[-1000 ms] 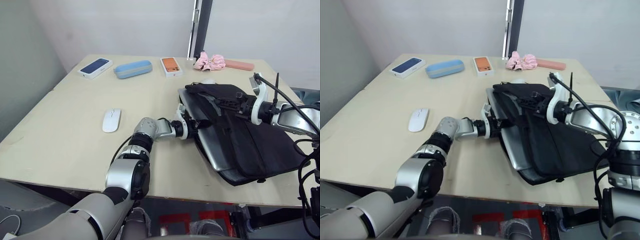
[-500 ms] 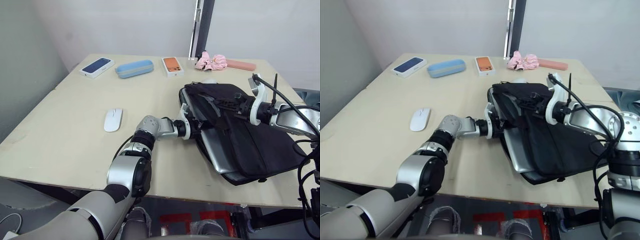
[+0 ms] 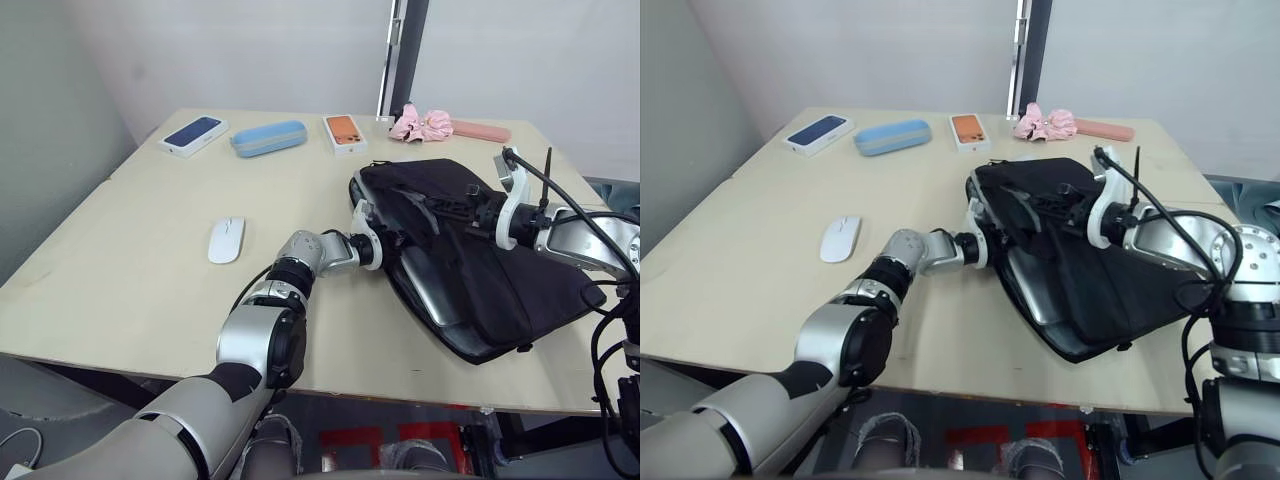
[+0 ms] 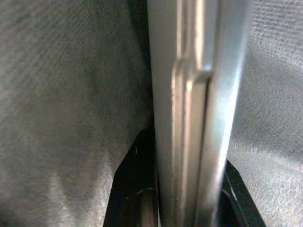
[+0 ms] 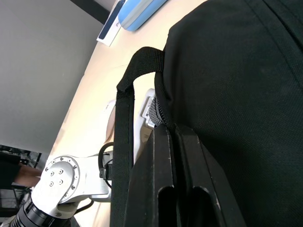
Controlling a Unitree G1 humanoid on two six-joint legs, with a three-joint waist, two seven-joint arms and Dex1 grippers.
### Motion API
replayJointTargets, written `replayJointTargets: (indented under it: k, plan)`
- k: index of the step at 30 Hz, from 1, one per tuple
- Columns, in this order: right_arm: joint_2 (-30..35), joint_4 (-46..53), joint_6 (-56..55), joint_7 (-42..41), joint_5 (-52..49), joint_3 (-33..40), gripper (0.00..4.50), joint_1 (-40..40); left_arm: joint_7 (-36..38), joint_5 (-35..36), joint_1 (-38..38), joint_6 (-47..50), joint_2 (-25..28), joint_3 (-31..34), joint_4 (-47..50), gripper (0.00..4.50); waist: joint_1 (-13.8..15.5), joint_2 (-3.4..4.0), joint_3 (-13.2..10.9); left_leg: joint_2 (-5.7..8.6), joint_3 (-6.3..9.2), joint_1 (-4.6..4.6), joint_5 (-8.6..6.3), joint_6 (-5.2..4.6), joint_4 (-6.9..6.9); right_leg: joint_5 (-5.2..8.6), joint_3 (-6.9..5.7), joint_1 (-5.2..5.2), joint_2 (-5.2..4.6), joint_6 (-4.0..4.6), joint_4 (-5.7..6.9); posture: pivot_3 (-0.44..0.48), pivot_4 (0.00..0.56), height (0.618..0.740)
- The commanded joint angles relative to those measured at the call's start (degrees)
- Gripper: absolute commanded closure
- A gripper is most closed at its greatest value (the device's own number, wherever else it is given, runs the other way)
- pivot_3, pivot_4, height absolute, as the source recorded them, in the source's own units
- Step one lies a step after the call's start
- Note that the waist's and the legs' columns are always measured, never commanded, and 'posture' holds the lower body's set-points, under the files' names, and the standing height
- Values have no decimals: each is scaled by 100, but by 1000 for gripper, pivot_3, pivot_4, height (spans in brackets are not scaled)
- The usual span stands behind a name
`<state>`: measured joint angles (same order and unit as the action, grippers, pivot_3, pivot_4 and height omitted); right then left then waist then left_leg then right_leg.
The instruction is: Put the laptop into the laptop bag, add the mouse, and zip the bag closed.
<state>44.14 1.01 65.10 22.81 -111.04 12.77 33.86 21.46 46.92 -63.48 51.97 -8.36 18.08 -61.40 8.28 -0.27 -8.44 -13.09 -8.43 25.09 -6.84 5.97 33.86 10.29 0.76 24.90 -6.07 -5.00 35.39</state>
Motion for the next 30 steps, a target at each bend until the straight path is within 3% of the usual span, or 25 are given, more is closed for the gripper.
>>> replayJointTargets:
  k: [1, 8, 18, 20, 21, 26, 29, 30]
  plan:
    - [-537, 459, -236, 122, -196, 241, 4475, 43, 81, 34, -421, -125, -1070, 36, 149, 4163, -12, 0, 0, 0, 0, 1, 0, 0, 0, 0, 0, 2, 0, 0, 0, 0, 150, 740]
    - [-1068, 562, -287, 537, -196, 364, 4475, -31, 114, 24, -434, -185, -1067, 54, 185, 4163, -19, 1, 0, 1, 11, 18, 1, 0, -2, 0, -16, 7, -3, 0, -8, 0, 150, 740]
    - [-919, 282, -102, 508, -196, 560, 4475, 192, 529, -258, -315, -80, -1102, -449, 493, 4163, 4, 1, 0, 1, 24, 26, 3, 5, -3, -7, -33, 3, -4, -13, -14, 0, 150, 740]
    - [-906, 261, -89, 518, -196, 557, 4500, 196, 451, -263, -296, -36, -1108, -453, 483, 3189, 13, 1, 0, 1, 25, 26, 3, 6, -4, -8, -35, 3, -5, -14, -15, 0, 150, 740]
    - [-893, 260, -83, 520, -196, 555, 4500, 195, 481, -207, -262, -1, -1094, -425, 536, 2978, 13, 2, 1, 1, 25, 27, 3, 6, -5, -8, -37, 3, -5, -14, -16, 0, 150, 740]
    - [-792, 263, -37, 482, -196, 575, 4500, 145, 369, -146, -216, 202, -957, -400, 601, 1102, 13, 2, 1, 2, 26, 29, 4, 6, -6, -9, -38, 3, -6, -16, -16, 0, 150, 740]
    - [-715, 220, -21, 463, -196, 606, 4500, 158, 354, -314, -165, 363, -726, -557, 689, 121, 12, 3, 1, 2, 27, 29, 3, 6, -5, -9, -38, 2, -6, -16, -16, 0, 150, 740]
    - [-690, 211, -13, 450, -196, 612, 4500, 162, 331, -427, -146, 399, -617, -652, 731, 25, 14, 2, 1, 2, 27, 29, 3, 6, -5, -9, -38, 2, -7, -16, -16, 0, 150, 740]
